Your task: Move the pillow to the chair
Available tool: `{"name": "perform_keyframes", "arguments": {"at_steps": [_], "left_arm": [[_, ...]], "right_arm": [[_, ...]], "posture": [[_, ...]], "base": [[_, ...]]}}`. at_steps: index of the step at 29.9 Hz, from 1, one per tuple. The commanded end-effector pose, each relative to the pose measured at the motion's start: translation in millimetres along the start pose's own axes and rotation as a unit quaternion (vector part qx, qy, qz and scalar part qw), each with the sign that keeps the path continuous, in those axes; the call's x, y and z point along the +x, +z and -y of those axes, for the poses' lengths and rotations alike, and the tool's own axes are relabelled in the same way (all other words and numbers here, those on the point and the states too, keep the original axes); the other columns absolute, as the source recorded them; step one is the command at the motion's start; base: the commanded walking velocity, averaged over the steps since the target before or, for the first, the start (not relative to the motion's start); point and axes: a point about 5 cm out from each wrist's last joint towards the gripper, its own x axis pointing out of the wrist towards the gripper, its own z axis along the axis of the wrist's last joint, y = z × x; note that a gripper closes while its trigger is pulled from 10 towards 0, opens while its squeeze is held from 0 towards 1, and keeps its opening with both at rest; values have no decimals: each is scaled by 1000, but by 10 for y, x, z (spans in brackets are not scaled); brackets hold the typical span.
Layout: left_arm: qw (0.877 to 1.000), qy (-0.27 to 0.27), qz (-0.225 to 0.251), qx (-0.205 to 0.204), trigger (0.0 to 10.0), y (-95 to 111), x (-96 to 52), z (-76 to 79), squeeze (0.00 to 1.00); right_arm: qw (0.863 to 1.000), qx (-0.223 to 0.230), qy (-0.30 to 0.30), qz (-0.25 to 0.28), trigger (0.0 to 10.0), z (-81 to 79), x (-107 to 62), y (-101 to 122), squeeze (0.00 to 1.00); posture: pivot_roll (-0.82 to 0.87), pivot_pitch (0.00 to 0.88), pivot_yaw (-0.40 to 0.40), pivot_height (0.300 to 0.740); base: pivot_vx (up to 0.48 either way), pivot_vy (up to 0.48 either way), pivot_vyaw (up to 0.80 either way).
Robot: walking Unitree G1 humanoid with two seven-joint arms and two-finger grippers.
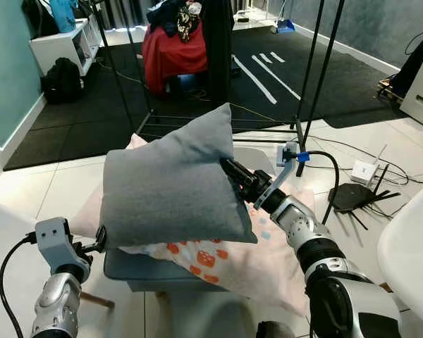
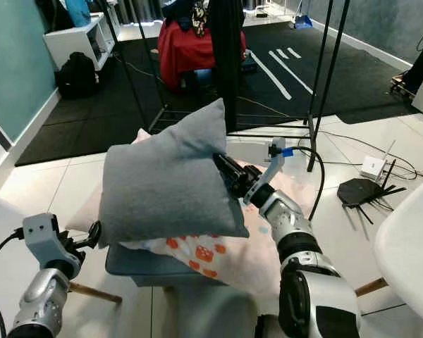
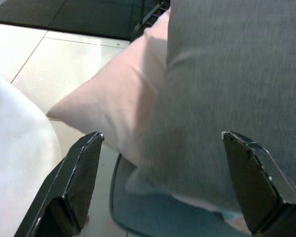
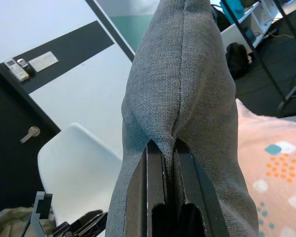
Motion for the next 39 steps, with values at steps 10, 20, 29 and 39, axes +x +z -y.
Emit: {"name": "perform_keyframes", "arguments": {"at_steps": [10, 20, 29, 39], "left_arm": [[1000, 18, -16, -4, 10000, -43, -8, -59, 0], [999, 22, -27, 7, 10000, -74, -8, -60, 0], [999, 22, -28, 6, 10000, -83, -10, -56, 0], [999, 20, -31, 3, 10000, -109, -7, -36, 0]], "right_arm": [[1000, -6, 4, 13, 0, -24, 34, 42, 0], [1000, -20, -8, 9, 1333, -9, 31, 64, 0], [999, -25, -25, 7, 10000, 13, 23, 67, 0], [1000, -21, -5, 19, 10000, -21, 40, 80, 0]], "posture": [[0, 67, 19, 647], [-6, 76, 14, 676], [-8, 77, 13, 676], [-15, 65, 12, 696]], "base": [[-192, 0, 0], [-136, 0, 0], [0, 0, 0], [0, 0, 0]]}}
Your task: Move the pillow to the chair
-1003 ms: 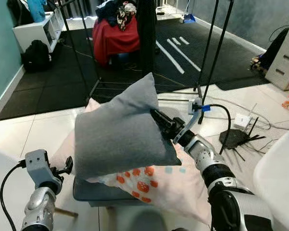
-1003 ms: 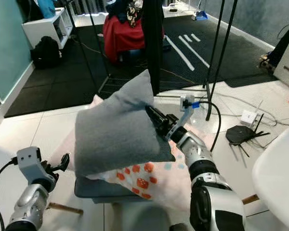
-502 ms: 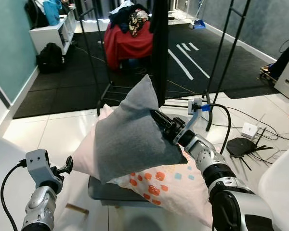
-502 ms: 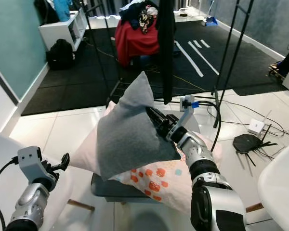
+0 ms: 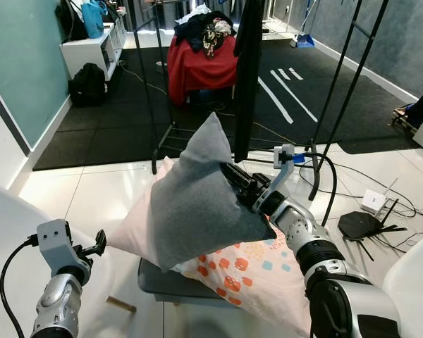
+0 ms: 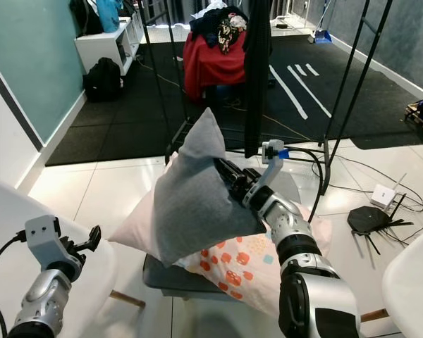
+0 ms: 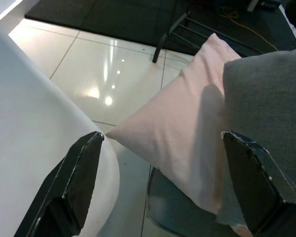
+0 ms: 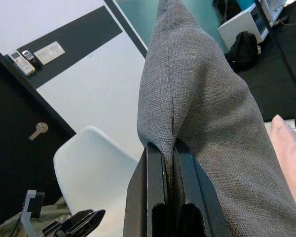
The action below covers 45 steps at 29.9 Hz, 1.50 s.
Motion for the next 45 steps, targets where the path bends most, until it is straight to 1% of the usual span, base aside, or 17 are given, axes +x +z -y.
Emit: {"name": "perform_keyframes", "arguments": {"at_steps": [1, 2, 3, 4, 11, 12, 15, 16, 18, 19, 21, 24, 31, 39, 41, 45], "left_arm": [[1000, 2, -7, 2, 10000, -38, -10, -12, 0], [1000, 2, -8, 2, 10000, -39, -9, -9, 0], [1000, 2, -8, 2, 10000, -42, -8, -5, 0], [1000, 2, -9, 1, 10000, -44, -7, -2, 0], [1000, 1, -11, 0, 10000, -65, -12, 15, 0], [1000, 1, -12, 0, 10000, -72, -15, 16, 0], [1000, 1, -13, 0, 10000, -82, -18, 16, 0], [1000, 2, -14, 0, 10000, -88, -20, 14, 0], [1000, 2, -14, 0, 10000, -88, -20, 14, 0], [1000, 2, -15, 0, 10000, -94, -22, 12, 0], [1000, 2, -16, 0, 10000, -101, -23, 13, 0], [1000, 1, -17, 0, 10000, -113, -27, 23, 0], [1000, -9, -15, 5, 10000, -148, -51, 48, 0], [1000, -2, -26, 11, 10000, -205, -81, 12, 0], [999, 3, -33, 11, 10000, -239, -97, -5, 0], [999, 2, -39, 12, 10000, -271, -111, -4, 0]], "right_arm": [[999, -16, 26, 37, 10000, -64, 62, 140, 0], [999, -16, 27, 39, 10000, -74, 76, 149, 0], [999, -17, 26, 39, 3529, -79, 86, 154, 0], [999, -18, 25, 40, 0, -82, 92, 158, 0], [998, -20, 31, 43, 0, -97, 106, 179, 0], [998, -22, 30, 42, 10000, -96, 106, 180, 0], [998, -28, 26, 41, 10000, -89, 100, 179, 0], [999, -34, 2, 31, 10000, -60, 97, 158, 0], [999, -34, 2, 31, 10000, -60, 97, 158, 0], [999, -42, -9, 23, 10000, -47, 96, 140, 0], [999, -50, -9, 19, 10000, -48, 94, 128, 0], [998, -66, 5, 17, 10000, -71, 95, 116, 0], [997, -69, 21, 13, 10000, -108, 114, 93, 0], [996, -72, 42, 20, 10000, -162, 150, 107, 0], [995, -71, 57, 29, 10000, -204, 178, 124, 0], [996, -68, 53, 26, 10000, -209, 184, 73, 0]], "posture": [[-16, 64, 12, 701], [-16, 63, 11, 706], [-16, 63, 11, 711], [-16, 63, 11, 716], [-18, 61, 9, 736], [-19, 61, 8, 740], [-19, 61, 6, 740], [-20, 58, 5, 740], [-20, 58, 5, 740], [-20, 57, 5, 740], [-21, 55, 4, 740], [-21, 52, 3, 740], [-21, 49, 2, 740], [-20, 40, 3, 740], [-24, 44, 6, 740], [-23, 47, 3, 740]], "base": [[0, 0, 0], [0, 0, 0], [0, 0, 0], [0, 0, 0], [0, 0, 0], [0, 0, 0], [0, 0, 0], [0, 0, 0], [0, 0, 0], [0, 0, 0], [0, 0, 0], [0, 0, 671], [0, 0, 783], [0, 0, 781], [0, 0, 781], [0, 0, 781]]}}
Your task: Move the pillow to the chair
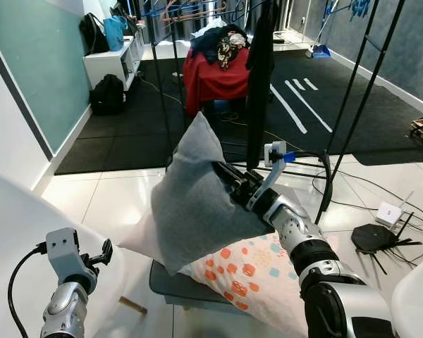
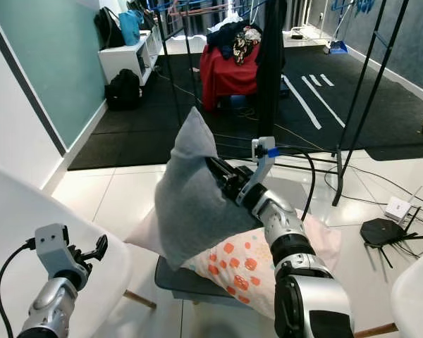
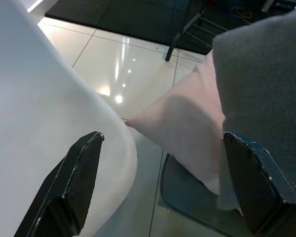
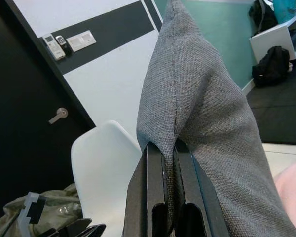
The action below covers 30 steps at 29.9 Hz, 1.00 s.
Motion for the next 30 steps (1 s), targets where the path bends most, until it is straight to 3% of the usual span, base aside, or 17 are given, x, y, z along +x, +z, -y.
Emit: {"name": "perform_keyframes", "arguments": {"at_steps": [1, 10, 30], "left_arm": [[1000, 8, -16, 6, 10000, -97, -53, -49, 0], [1000, 11, -20, 8, 10000, -95, -51, -74, 0], [1000, 19, -19, 2, 10000, -81, -27, -53, 0]], "right_arm": [[999, -16, 21, 28, 10000, -65, 61, 76, 0], [999, -3, 35, 14, 10000, -119, 67, -62, 0], [999, 4, 51, 3, 10000, -163, 60, -138, 0]], "posture": [[-23, 47, 3, 740], [-21, 56, 5, 740], [-25, 60, 4, 740]], "base": [[0, 0, 781], [0, -420, 783], [0, 0, 785]]}}
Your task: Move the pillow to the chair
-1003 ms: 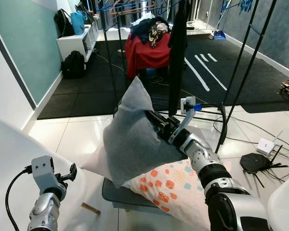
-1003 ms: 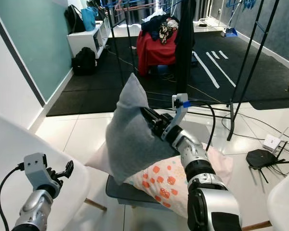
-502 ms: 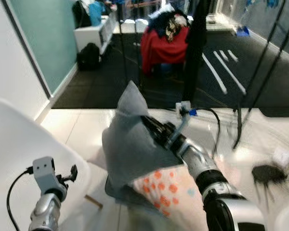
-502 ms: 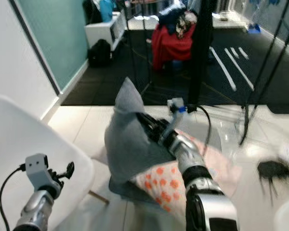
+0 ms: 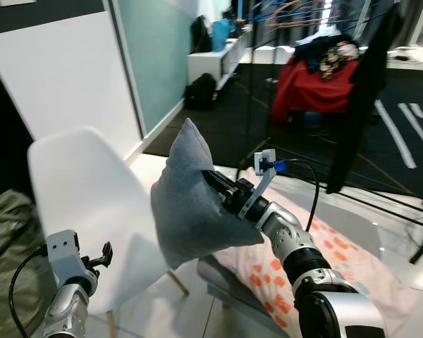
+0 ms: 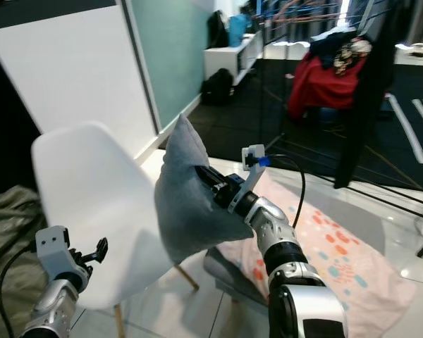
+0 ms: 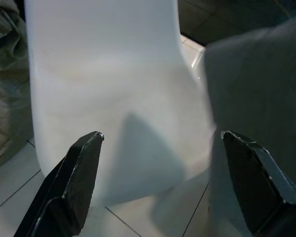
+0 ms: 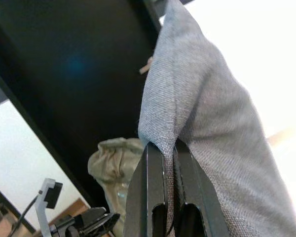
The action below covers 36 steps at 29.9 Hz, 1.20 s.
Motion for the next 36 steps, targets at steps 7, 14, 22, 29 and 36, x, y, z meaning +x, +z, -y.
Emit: {"name": "perform_keyframes", "arguments": {"at_steps": [7, 14, 22, 29, 36], "left_arm": [[1000, 13, -3, 2, 10000, -6, -9, -54, 0], [1000, 13, -4, 1, 10000, -7, -8, -57, 0], [1000, -3, -2, 7, 10000, -10, -15, -39, 0], [1000, -6, 0, 8, 10000, -13, -22, -38, 0], [1000, -8, -1, 9, 10000, -24, -26, -31, 0]], "right_arm": [[999, -12, 30, 23, 10000, -95, 114, 105, 0], [1000, -9, 16, 22, 10000, -71, 98, 85, 0], [994, -3, -103, 22, 10000, 114, 4, 55, 0], [992, -1, -123, 22, 10000, 156, -41, 49, 0], [993, 3, -118, 25, 10000, 147, -29, 60, 0]], "posture": [[-24, 60, 2, 740], [-24, 61, 2, 740], [-23, 52, 4, 740], [-23, 48, 7, 740], [-23, 42, 8, 740]], "base": [[0, 0, 785], [0, 0, 781], [180, 0, 159], [438, 0, 0], [440, 0, 0]]}}
